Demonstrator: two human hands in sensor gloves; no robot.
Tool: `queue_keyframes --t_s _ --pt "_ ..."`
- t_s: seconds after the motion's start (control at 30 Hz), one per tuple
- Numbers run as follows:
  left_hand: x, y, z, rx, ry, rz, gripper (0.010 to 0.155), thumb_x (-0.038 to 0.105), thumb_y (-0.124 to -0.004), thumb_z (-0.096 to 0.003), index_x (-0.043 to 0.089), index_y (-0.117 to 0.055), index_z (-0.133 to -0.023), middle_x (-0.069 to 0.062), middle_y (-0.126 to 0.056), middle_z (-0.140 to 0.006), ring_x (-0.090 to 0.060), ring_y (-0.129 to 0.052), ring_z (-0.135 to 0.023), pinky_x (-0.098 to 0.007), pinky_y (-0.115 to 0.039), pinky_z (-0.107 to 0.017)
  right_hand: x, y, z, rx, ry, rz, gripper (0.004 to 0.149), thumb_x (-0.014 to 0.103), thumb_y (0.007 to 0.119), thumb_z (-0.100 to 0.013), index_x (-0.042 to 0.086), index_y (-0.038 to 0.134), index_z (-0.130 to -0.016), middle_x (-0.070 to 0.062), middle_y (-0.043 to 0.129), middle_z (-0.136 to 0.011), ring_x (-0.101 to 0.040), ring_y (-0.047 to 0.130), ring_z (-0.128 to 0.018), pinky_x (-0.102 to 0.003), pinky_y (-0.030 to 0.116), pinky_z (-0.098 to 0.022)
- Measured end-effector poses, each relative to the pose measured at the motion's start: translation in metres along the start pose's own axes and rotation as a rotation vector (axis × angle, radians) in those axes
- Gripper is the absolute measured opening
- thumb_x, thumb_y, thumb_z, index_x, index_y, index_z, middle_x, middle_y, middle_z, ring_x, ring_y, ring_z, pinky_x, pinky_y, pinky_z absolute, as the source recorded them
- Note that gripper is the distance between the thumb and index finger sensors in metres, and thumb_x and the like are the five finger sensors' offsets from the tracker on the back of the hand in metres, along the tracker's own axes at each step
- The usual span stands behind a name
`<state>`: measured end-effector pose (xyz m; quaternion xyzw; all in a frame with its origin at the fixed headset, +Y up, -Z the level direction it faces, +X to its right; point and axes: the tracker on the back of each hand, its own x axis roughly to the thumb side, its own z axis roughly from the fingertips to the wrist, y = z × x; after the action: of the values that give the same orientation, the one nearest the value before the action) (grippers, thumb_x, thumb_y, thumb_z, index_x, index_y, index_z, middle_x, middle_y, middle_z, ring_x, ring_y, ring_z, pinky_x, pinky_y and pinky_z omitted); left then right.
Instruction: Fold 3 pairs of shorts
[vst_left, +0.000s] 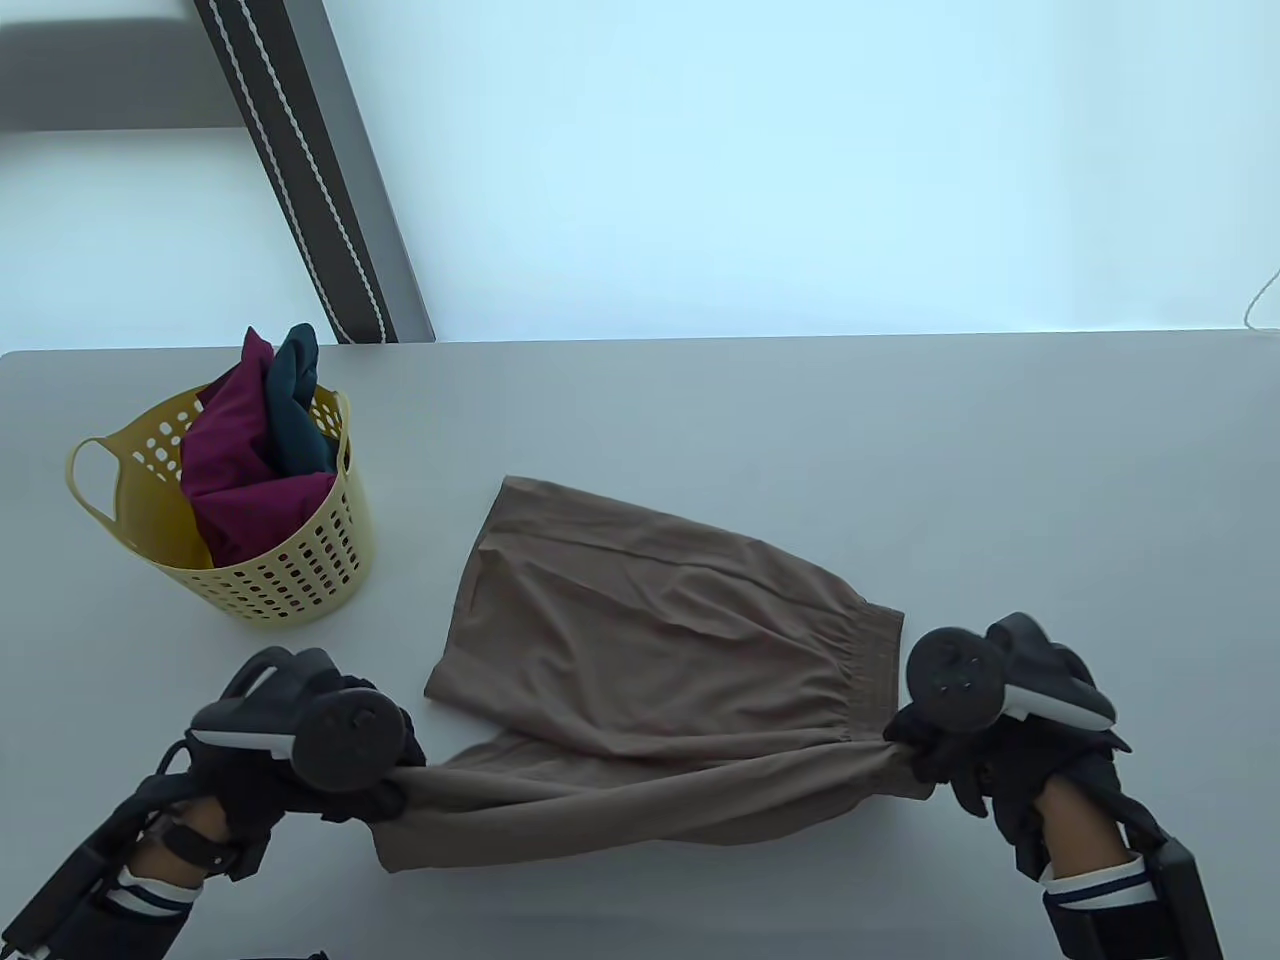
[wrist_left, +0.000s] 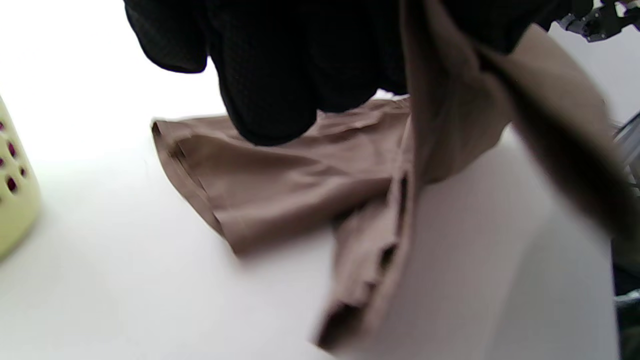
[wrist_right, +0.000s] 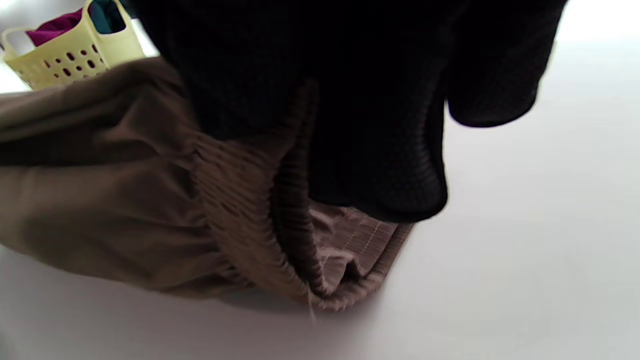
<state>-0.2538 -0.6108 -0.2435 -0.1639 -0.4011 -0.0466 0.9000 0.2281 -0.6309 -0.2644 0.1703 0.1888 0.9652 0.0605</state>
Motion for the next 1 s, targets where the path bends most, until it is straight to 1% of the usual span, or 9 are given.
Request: queue_keyframes --t_s 0.13,0.3,0.4,0.47,0.53,0.6,0.77,0.9,1.0 --pt "-0.027 0.010 -0.034 -0.001 0.207 -0.111 0.039 0.055 -0.068 -0.0456 0.035 -0.078 -0.077 0.009 -0.092 -0.078 -0.018 -0.100 -0.070 -0.055 -0.073 -0.071 -0.011 0.001 -0.040 -0.022 0.170 0.011 0.046 0.032 0.081 -0.037 0.017 0.082 -0.081 -0.009 0.098 -0.063 -0.022 0.105 -0.044 -0.051 0.076 -0.051" --pt "-0.061 -0.018 -0.086 -0.102 0.364 -0.044 0.039 0.051 -0.065 -0.0476 0.033 -0.076 -0.079 0.006 -0.089 -0.080 -0.019 -0.099 -0.070 -0.055 -0.073 -0.070 -0.025 0.024 -0.089 -0.132 0.360 0.045 0.044 0.031 0.078 -0.038 0.017 0.082 -0.079 -0.010 0.097 -0.062 -0.023 0.103 -0.043 -0.052 0.074 -0.052" --pt "-0.072 -0.035 -0.105 -0.087 0.440 -0.029 0.038 0.051 -0.063 -0.0480 0.033 -0.074 -0.080 0.006 -0.088 -0.082 -0.019 -0.099 -0.071 -0.054 -0.073 -0.069 -0.029 0.038 -0.104 -0.212 0.450 0.024 0.044 0.031 0.074 -0.041 0.019 0.077 -0.084 -0.010 0.091 -0.072 -0.027 0.099 -0.055 -0.054 0.070 -0.056" --pt "-0.076 -0.044 -0.110 -0.040 0.506 -0.021 0.040 0.048 -0.060 -0.0495 0.033 -0.068 -0.086 0.003 -0.082 -0.089 -0.021 -0.096 -0.077 -0.056 -0.072 -0.070 -0.028 0.043 -0.104 -0.289 0.495 0.067 0.049 0.036 0.060 -0.047 0.019 0.065 -0.093 -0.011 0.080 -0.089 -0.035 0.090 -0.075 -0.056 0.065 -0.060" --pt "-0.071 -0.048 -0.104 0.031 0.539 -0.056 0.059 0.047 -0.056 -0.0503 0.026 -0.040 -0.103 -0.011 -0.068 -0.104 -0.029 -0.088 -0.088 -0.059 -0.069 -0.071 -0.025 0.040 -0.092 -0.358 0.453 0.068 0.056 0.039 0.052 -0.048 0.011 0.056 -0.095 -0.019 0.071 -0.092 -0.041 0.082 -0.078 -0.057 0.065 -0.058" --pt "-0.063 -0.046 -0.091 0.106 0.521 -0.088 0.066 0.048 -0.054 -0.0508 0.023 -0.025 -0.105 -0.015 -0.061 -0.107 -0.029 -0.086 -0.090 -0.058 -0.069 -0.071 -0.021 0.037 -0.078 -0.435 0.410 0.024 0.057 0.040 0.050 -0.048 0.005 0.058 -0.093 -0.024 0.074 -0.087 -0.044 0.087 -0.071 -0.056 0.070 -0.053" --pt "-0.029 -0.047 -0.046 0.291 0.428 -0.135 0.059 0.047 -0.056 -0.0509 0.030 -0.032 -0.102 -0.010 -0.065 -0.105 -0.026 -0.088 -0.087 -0.057 -0.070 -0.071 -0.005 0.036 -0.044 -0.471 0.295 -0.014 0.054 0.040 0.053 -0.049 0.004 0.068 -0.087 -0.023 0.087 -0.075 -0.040 0.098 -0.057 -0.054 0.078 -0.044" --pt "-0.008 -0.066 -0.029 0.225 0.377 -0.197 0.050 0.045 -0.055 -0.0509 0.035 -0.042 -0.099 -0.004 -0.070 -0.102 -0.024 -0.090 -0.086 -0.055 -0.072 -0.071 -0.001 0.048 -0.040 -0.436 0.242 -0.026 0.054 0.039 0.056 -0.048 0.001 0.076 -0.081 -0.021 0.096 -0.060 -0.036 0.105 -0.041 -0.051 0.083 -0.033" --pt "-0.004 -0.088 -0.029 0.152 0.384 -0.262 0.050 0.045 -0.053 -0.0506 0.036 -0.042 -0.098 -0.003 -0.069 -0.103 -0.024 -0.089 -0.087 -0.055 -0.071 -0.071 -0.004 0.064 -0.051 -0.249 0.259 -0.021 0.069 0.049 0.054 -0.047 -0.006 0.070 -0.086 -0.027 0.095 -0.062 -0.043 0.104 -0.043 -0.054 0.083 -0.032"
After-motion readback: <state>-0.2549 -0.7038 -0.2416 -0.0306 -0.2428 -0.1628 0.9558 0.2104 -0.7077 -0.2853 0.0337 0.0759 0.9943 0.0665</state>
